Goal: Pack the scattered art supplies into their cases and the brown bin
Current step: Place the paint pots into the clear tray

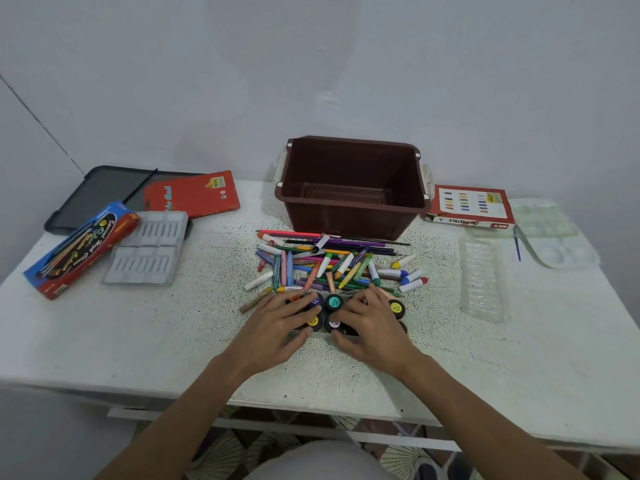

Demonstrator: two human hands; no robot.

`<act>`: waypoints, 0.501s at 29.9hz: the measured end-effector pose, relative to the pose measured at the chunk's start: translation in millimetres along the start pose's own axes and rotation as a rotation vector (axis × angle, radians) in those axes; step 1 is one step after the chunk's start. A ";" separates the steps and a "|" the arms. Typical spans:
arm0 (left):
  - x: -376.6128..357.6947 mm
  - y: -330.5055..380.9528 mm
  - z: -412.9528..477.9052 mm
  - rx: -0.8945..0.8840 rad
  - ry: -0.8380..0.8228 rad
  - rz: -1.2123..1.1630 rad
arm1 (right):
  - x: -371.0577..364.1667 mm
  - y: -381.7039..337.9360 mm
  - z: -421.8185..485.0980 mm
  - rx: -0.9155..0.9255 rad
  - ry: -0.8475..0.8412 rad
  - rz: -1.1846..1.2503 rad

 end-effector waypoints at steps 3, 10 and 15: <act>0.0 -0.4 0.5 0.004 0.004 0.003 | -1.1 1.7 0.8 -0.003 -0.019 0.018; 0.1 6.4 3.8 -0.007 0.036 0.030 | 8.9 12.5 -2.8 -0.024 0.025 0.071; -9.5 15.3 11.3 -0.069 -0.039 0.095 | 14.3 24.2 -10.9 -0.030 0.074 -0.028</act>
Point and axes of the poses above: each hand's wrist, its own z-axis towards the middle knuckle, its own x-axis out of the back of the hand, y = z × x, the point moved 6 cm from there along z, towards the middle knuckle, and after that the axes turned 13 degrees about -z, right-handed, at the moved point
